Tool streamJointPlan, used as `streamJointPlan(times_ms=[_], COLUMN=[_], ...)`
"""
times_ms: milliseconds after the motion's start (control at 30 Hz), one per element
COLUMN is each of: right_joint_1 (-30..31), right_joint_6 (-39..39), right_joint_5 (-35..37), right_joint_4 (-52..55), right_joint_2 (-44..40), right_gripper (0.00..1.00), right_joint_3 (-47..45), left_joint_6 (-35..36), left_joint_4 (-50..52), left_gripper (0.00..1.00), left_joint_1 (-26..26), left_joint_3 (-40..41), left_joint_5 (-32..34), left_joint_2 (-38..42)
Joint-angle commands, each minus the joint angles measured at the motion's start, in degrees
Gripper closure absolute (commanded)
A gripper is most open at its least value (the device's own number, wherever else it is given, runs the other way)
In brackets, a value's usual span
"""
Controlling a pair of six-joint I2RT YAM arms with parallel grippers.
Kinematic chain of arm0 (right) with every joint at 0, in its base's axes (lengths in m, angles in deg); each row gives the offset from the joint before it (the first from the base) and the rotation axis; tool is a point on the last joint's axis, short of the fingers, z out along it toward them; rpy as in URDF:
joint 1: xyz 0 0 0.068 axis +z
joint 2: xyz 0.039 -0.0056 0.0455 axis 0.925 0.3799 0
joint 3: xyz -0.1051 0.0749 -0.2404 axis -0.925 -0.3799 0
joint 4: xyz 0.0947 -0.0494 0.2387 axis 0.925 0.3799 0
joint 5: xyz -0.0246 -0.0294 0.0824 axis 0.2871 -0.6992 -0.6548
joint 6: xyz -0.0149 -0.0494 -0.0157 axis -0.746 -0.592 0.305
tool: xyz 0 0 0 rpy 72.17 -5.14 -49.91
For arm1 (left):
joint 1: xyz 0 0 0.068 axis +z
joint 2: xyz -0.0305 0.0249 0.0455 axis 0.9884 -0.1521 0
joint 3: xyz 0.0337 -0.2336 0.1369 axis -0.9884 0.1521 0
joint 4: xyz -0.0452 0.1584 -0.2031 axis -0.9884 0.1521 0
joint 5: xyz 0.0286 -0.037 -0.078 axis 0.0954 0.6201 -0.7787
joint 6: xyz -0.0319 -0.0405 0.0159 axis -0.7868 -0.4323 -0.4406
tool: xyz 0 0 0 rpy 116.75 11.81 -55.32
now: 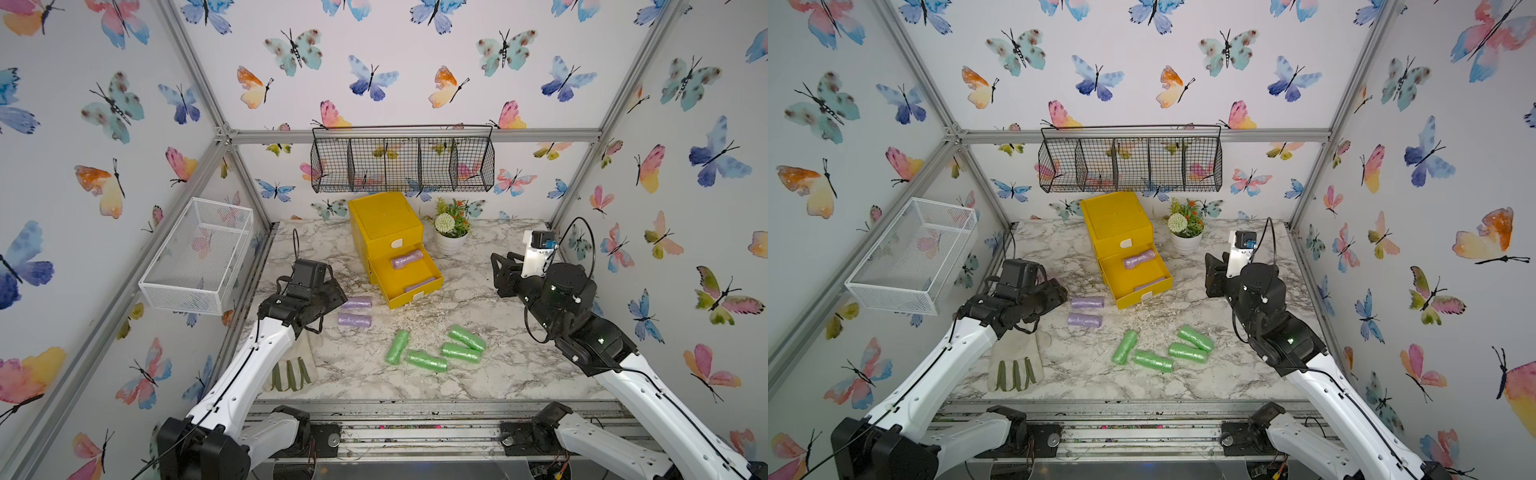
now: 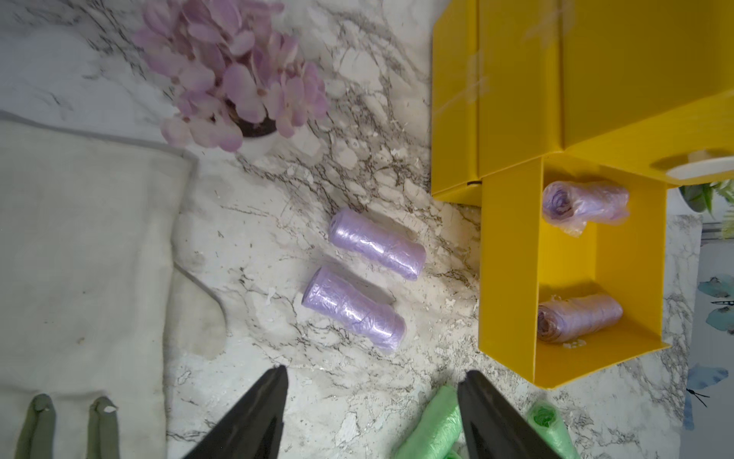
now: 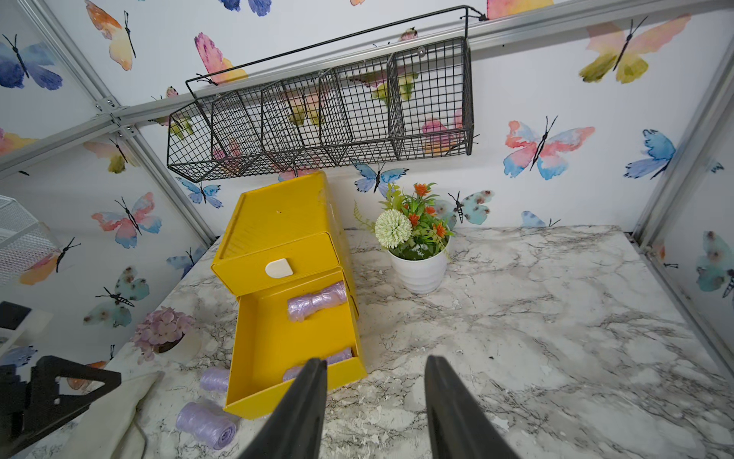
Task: Sort the rolls of trash bags by color and place them into the drawer
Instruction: Pick up the roll of trash bags from the center of the board.
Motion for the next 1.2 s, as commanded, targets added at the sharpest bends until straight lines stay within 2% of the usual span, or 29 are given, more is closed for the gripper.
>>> streamJointPlan(times_ms=[0, 167, 500, 667, 900, 1167], right_joint_1=[-0.24, -0.24, -0.24, -0.24, -0.24, -0.23], right_joint_6=[0.94, 0.77, -0.99, -1.65, -2.53, -3.52], right_joint_5=[1.33, 1.58, 2.41, 2.24, 2.15, 1.80], right_joint_4=[1.30, 0.94, 0.16, -0.01, -0.77, -1.35], right_joint_2=[-1.19, -1.66, -1.52, -1.22, -1.13, -0.87], right_gripper=[0.55, 0.55, 0.54, 0.54, 0.54, 0.54], right_joint_3=[-0.74, -1.52, -3.04, -3.03, -3.30, -3.38], left_joint_6=[-3.87, -6.46, -15.90, -18.95, -19.07, -19.77], left_joint_4=[0.18, -3.50, -14.33, -16.69, -15.98, -17.68], left_gripper=[0.27, 0.29, 0.26, 0.24, 0.23, 0.27], left_joint_1=[-0.01, 0.15, 0.25, 0.25, 0.25, 0.25], left_joint_3=[1.14, 4.74, 10.25, 10.35, 9.29, 8.88], left_joint_5=[-6.22, -11.69, -15.46, -14.27, -10.66, -9.07], left_joint_2=[-2.50, -6.20, -10.19, -12.09, -16.26, -20.49])
